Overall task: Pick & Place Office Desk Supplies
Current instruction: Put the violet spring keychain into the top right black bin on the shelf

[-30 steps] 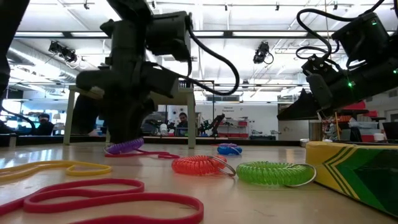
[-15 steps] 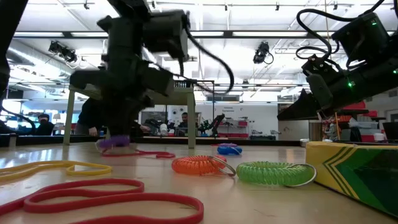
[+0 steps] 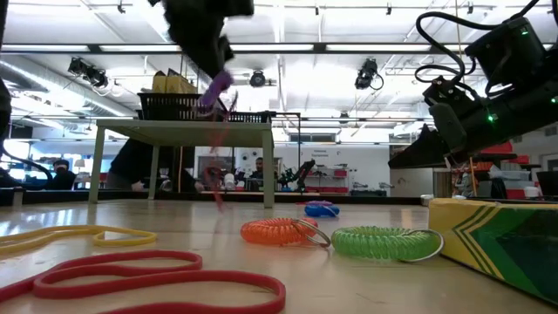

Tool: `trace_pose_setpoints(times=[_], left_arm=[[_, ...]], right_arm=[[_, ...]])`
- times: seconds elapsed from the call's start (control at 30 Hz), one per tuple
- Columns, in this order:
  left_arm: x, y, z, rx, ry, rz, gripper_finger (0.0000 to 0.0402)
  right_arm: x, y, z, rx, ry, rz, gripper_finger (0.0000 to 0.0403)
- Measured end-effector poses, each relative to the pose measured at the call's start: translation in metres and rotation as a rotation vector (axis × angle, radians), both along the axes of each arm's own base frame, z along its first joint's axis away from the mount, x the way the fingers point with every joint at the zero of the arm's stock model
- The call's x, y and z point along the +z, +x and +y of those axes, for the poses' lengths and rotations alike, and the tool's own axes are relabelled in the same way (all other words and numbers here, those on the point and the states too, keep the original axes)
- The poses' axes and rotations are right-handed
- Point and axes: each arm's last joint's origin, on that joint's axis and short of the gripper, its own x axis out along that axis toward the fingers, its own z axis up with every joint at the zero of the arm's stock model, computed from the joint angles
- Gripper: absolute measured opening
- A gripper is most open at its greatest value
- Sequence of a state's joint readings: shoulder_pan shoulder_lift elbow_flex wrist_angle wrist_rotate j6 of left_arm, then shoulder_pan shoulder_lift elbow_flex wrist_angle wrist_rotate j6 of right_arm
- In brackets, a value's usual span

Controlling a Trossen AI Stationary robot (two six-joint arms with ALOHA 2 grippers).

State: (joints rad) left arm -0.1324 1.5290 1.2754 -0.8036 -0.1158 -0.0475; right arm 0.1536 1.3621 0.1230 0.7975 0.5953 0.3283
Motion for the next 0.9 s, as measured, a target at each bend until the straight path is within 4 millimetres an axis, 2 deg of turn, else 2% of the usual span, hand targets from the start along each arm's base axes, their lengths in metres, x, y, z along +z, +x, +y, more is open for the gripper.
trace_pose_setpoints(times=[0.17,0.33,0.43,0.5,0.77,0.9], left_arm=[[0.021,-0.004,0.009,0.029,-0.003,-0.061,0.0016],[0.019,-0.006,0.007,-0.006,0.136,-0.02,0.0016],[0.009,-0.006,-0.001,-0.031,0.322,-0.006,0.0016],[-0.001,-0.004,-0.01,-0.034,0.412,-0.057,0.0016],[-0.048,-0.017,-0.03,0.112,0.785,-0.154,0.0016],[-0.054,-0.024,-0.037,0.082,0.843,-0.139,0.0016]], right_arm=[[0.0,0.0,0.0,0.0,0.0,0.0,0.0009],[0.0,0.0,0.0,0.0,0.0,0.0,0.0009],[0.0,0.0,0.0,0.0,0.0,0.0,0.0009],[0.0,0.0,0.0,0.0,0.0,0.002,0.0009],[0.0,0.0,0.0,0.0,-0.001,0.004,0.0009],[0.0,0.0,0.0,0.0,-0.001,0.004,0.0009]])
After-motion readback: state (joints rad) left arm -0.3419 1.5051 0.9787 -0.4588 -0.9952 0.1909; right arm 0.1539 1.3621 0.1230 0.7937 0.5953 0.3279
